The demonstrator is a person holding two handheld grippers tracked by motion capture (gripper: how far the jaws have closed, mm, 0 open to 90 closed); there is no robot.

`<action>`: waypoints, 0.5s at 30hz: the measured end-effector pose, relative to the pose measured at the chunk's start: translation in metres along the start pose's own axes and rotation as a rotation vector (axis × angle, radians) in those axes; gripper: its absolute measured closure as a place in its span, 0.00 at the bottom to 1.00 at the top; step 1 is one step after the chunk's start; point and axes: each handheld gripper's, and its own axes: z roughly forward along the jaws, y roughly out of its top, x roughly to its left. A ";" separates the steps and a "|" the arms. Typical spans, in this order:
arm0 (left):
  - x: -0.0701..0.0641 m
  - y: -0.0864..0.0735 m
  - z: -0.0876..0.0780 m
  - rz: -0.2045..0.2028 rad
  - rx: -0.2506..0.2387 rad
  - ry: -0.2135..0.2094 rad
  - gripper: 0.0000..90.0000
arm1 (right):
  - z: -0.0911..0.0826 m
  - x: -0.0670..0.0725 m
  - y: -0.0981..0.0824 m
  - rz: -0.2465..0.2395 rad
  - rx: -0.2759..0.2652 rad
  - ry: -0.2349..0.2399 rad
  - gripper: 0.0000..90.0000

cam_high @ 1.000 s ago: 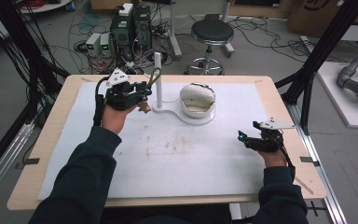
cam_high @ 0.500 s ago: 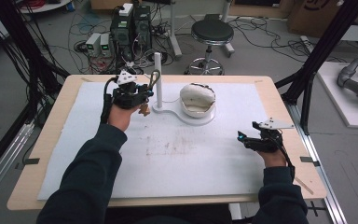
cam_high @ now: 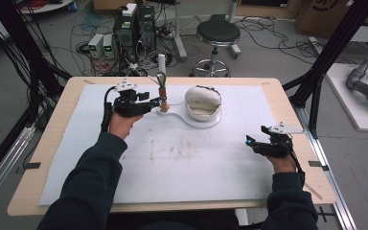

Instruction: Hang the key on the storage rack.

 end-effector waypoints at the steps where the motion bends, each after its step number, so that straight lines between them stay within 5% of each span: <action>1: 0.002 -0.005 -0.004 -0.013 -0.013 -0.009 0.43 | 0.000 0.000 0.000 0.002 -0.001 -0.001 0.27; 5: 0.005 -0.022 -0.020 -0.002 -0.026 -0.009 0.24 | -0.001 0.000 -0.001 0.008 -0.005 0.001 0.27; 12: 0.012 -0.055 -0.049 0.075 -0.097 0.014 0.24 | 0.002 0.001 -0.001 -0.001 -0.001 0.009 0.27; 15: 0.013 -0.066 -0.056 0.094 -0.076 0.032 0.24 | 0.003 0.002 0.000 0.002 0.000 0.012 0.27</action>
